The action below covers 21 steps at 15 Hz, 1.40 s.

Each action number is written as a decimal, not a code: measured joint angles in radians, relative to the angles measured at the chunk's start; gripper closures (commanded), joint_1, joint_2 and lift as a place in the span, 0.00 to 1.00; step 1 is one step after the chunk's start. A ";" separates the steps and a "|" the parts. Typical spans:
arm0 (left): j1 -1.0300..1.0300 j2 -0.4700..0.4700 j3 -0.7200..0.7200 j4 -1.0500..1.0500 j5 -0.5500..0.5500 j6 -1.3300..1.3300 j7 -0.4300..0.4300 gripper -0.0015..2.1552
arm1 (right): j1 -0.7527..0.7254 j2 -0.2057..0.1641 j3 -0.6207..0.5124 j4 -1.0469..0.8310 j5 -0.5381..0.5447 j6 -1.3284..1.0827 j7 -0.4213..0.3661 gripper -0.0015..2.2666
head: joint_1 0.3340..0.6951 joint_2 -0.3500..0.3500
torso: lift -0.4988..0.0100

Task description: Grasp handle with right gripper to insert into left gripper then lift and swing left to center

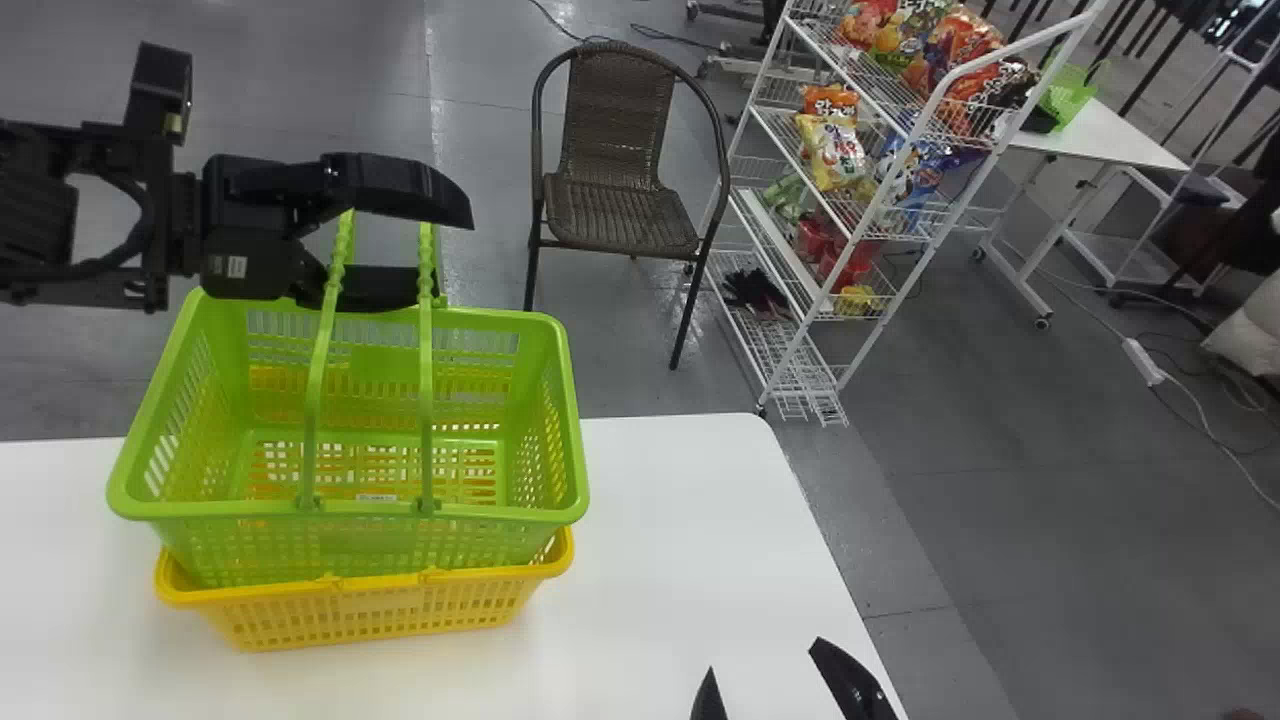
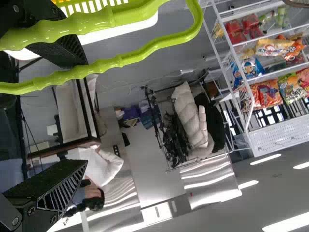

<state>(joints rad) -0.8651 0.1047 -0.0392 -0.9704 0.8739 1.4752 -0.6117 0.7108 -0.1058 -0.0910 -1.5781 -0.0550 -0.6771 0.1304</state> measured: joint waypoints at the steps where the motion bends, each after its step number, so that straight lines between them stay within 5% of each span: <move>1: -0.021 0.001 0.003 0.011 0.007 0.016 0.003 0.06 | 0.001 0.000 0.000 0.005 -0.002 -0.008 0.000 0.02 | 1.00 0.01 | 0.98; 13: -0.270 0.031 0.034 0.168 0.074 0.092 0.020 0.07 | 0.001 0.003 0.001 0.052 -0.008 -0.041 0.001 0.02 | 1.00 0.04 | 0.98; 15: -0.290 0.037 0.036 0.182 0.086 0.092 0.033 0.14 | 0.003 0.003 0.001 0.054 -0.008 -0.042 0.001 0.02 | 1.00 0.05 | 0.98; 19: -0.303 0.044 0.032 0.191 0.095 0.092 0.037 0.82 | 0.004 0.003 0.001 0.061 -0.008 -0.042 0.001 0.02 | 1.00 0.06 | 0.98; 21: -0.308 0.048 0.029 0.196 0.087 0.092 0.034 0.97 | 0.004 0.004 0.001 0.066 -0.009 -0.046 0.001 0.02 | 1.00 0.06 | 0.98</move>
<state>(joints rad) -1.1730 0.1529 -0.0105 -0.7747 0.9613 1.5670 -0.5774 0.7148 -0.1016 -0.0905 -1.5119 -0.0639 -0.7230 0.1318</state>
